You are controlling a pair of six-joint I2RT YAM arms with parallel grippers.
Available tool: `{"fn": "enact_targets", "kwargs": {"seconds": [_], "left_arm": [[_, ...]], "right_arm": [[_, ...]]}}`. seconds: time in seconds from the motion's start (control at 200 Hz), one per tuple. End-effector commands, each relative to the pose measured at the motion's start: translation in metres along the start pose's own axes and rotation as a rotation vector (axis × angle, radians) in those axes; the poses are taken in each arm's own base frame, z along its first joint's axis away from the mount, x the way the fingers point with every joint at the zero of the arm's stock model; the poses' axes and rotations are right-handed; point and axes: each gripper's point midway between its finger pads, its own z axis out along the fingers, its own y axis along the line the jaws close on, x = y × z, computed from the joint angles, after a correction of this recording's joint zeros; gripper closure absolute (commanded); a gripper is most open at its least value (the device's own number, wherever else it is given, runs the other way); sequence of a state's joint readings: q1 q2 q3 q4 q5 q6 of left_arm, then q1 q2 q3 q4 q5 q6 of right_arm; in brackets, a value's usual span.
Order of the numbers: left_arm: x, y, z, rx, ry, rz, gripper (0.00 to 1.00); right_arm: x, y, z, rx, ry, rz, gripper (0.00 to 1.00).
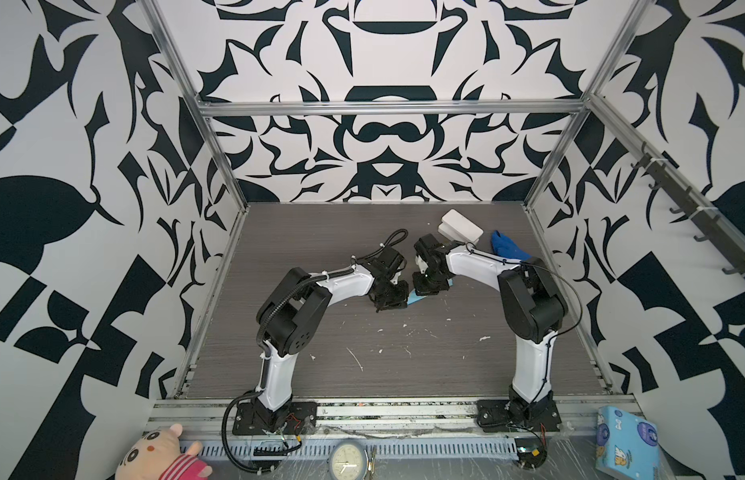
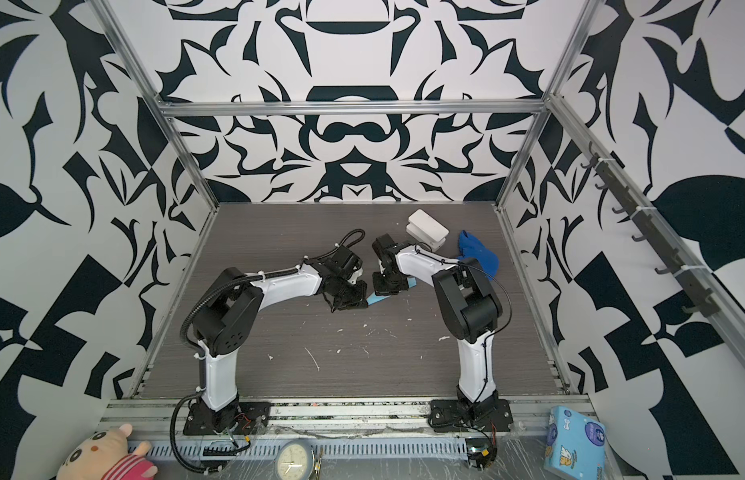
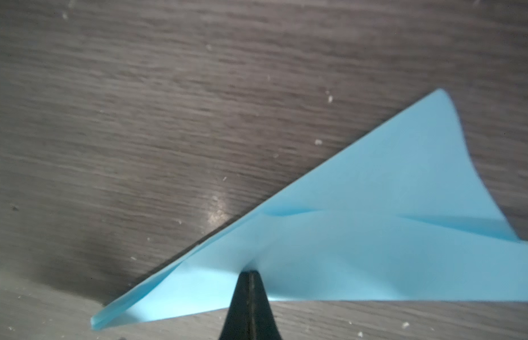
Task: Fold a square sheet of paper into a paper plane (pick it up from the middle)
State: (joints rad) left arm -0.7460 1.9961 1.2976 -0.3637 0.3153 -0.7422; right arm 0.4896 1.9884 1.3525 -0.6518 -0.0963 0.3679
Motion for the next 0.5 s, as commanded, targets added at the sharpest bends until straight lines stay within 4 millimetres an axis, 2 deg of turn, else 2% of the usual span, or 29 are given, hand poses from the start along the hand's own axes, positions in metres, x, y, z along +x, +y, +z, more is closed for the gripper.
{"fn": "enact_targets", "kwargs": {"seconds": [0.0, 0.12, 0.265, 0.495], "left_arm": [[-0.004, 0.009, 0.003, -0.047, -0.007, -0.025, 1.0], [-0.004, 0.01, 0.003, -0.049, -0.008, -0.024, 1.0], [-0.009, -0.001, -0.004, -0.019, -0.033, -0.004, 1.0], [-0.008, 0.005, -0.002, -0.034, -0.028, -0.016, 1.0]], "right_arm": [[0.031, -0.025, 0.033, 0.091, 0.11, 0.025, 1.0], [0.031, -0.025, 0.033, 0.091, 0.11, 0.024, 1.0], [0.031, -0.025, 0.033, 0.091, 0.11, 0.023, 1.0], [0.033, -0.026, 0.034, 0.09, 0.112, 0.027, 1.0]]}}
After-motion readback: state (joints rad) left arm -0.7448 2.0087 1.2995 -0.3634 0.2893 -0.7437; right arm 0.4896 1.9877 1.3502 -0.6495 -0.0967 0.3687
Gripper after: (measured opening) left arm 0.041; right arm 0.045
